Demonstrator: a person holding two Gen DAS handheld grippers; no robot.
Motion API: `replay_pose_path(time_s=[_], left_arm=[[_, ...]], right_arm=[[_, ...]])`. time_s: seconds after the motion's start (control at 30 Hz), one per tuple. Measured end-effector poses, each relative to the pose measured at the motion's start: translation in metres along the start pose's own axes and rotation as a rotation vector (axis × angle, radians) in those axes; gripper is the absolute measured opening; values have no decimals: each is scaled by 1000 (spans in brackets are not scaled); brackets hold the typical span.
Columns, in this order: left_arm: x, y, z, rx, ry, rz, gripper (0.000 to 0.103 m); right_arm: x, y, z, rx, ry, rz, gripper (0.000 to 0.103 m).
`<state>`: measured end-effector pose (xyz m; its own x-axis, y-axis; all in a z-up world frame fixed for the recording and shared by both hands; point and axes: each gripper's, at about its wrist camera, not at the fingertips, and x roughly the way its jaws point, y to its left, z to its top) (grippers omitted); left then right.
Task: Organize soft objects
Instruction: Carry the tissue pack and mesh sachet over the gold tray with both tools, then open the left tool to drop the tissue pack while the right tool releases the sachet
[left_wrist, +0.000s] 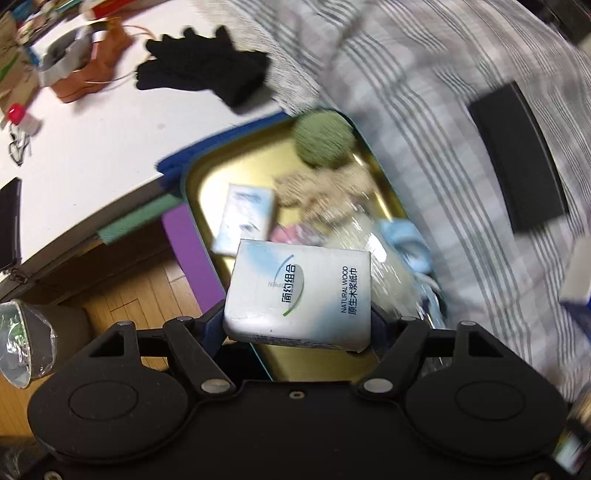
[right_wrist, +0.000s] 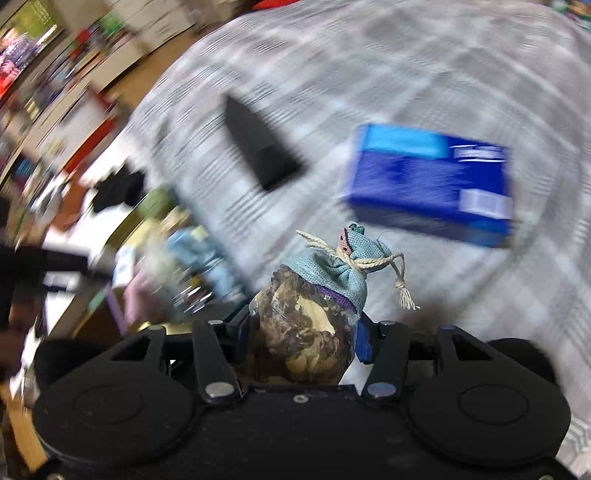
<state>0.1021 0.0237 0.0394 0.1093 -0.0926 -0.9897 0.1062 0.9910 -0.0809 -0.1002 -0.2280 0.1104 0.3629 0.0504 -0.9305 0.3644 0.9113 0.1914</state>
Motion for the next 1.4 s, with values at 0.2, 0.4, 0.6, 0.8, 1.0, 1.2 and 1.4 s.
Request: replay_pose_path(time_s=[0.2, 0.4, 0.6, 0.8, 1.0, 1.2, 1.4], left_arm=[[10, 12, 32, -71, -5, 0, 70], [26, 13, 55, -95, 19, -6, 70], [43, 8, 74, -82, 42, 9, 71], [53, 10, 76, -67, 59, 41, 72], [50, 16, 70, -44, 54, 30, 74], [41, 28, 63, -66, 38, 30, 76], [26, 45, 52, -96, 2, 42, 76]], right_arm=[[31, 59, 2, -100, 72, 58, 52], [52, 94, 7, -155, 125, 81, 52], [71, 111, 15, -175, 153, 73, 52], [82, 130, 23, -218, 153, 58, 52], [99, 154, 28, -278, 168, 53, 52], [109, 178, 25, -378, 179, 62, 53], [121, 205, 20, -489, 146, 43, 53]])
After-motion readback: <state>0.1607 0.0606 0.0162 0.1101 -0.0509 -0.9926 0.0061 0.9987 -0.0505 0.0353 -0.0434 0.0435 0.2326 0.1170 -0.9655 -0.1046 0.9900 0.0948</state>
